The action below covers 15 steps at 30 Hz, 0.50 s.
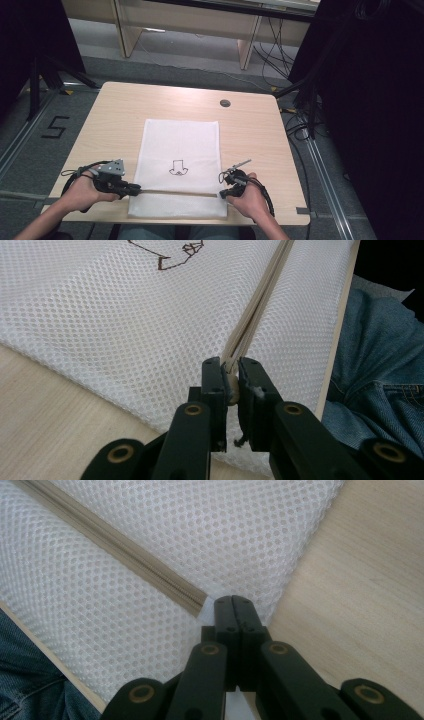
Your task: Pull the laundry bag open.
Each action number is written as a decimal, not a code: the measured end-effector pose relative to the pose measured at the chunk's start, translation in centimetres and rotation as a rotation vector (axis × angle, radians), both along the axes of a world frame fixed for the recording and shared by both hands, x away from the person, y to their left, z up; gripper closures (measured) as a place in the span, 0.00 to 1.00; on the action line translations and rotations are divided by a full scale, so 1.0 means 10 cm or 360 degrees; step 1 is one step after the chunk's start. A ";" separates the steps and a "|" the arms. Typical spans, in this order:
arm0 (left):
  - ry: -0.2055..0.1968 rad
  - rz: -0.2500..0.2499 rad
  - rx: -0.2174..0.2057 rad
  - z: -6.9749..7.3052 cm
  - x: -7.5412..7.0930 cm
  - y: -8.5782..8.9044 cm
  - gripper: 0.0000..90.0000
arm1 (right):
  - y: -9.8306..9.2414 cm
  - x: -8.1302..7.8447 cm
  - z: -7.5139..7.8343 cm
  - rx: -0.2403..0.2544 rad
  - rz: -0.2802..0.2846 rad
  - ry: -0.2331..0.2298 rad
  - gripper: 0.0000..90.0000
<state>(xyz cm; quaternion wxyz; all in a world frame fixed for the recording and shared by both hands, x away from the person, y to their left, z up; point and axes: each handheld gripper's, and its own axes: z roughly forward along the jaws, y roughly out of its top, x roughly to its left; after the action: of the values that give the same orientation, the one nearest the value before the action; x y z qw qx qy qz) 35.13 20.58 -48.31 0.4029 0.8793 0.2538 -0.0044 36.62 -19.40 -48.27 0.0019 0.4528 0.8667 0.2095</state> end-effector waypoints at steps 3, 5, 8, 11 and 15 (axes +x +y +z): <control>0.0006 0.0015 -0.0003 0.00 0.00 0.00 0.91 | 0.00 0.00 0.00 0.0000 0.0002 -0.0003 1.00; -0.0013 -0.0009 0.0007 0.00 0.01 0.01 0.91 | 0.00 0.00 0.00 0.0003 0.0003 0.0004 1.00; -0.0009 -0.0008 -0.0006 0.00 0.00 0.00 0.91 | 0.00 0.00 0.00 0.0002 0.0006 0.0002 1.00; -0.0015 -0.0008 0.0020 0.00 0.00 0.02 0.91 | -0.01 0.00 0.00 0.0008 0.0001 -0.0006 1.00; 0.0013 0.0036 -0.0038 0.00 -0.02 0.07 0.91 | -0.01 0.00 0.00 0.0008 0.0007 0.0004 1.00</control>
<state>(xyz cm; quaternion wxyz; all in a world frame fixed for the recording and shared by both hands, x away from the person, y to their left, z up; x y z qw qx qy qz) 34.93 21.24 -48.30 0.4123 0.8715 0.2655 -0.0065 36.67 -19.46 -48.29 -0.0009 0.4512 0.8672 0.2109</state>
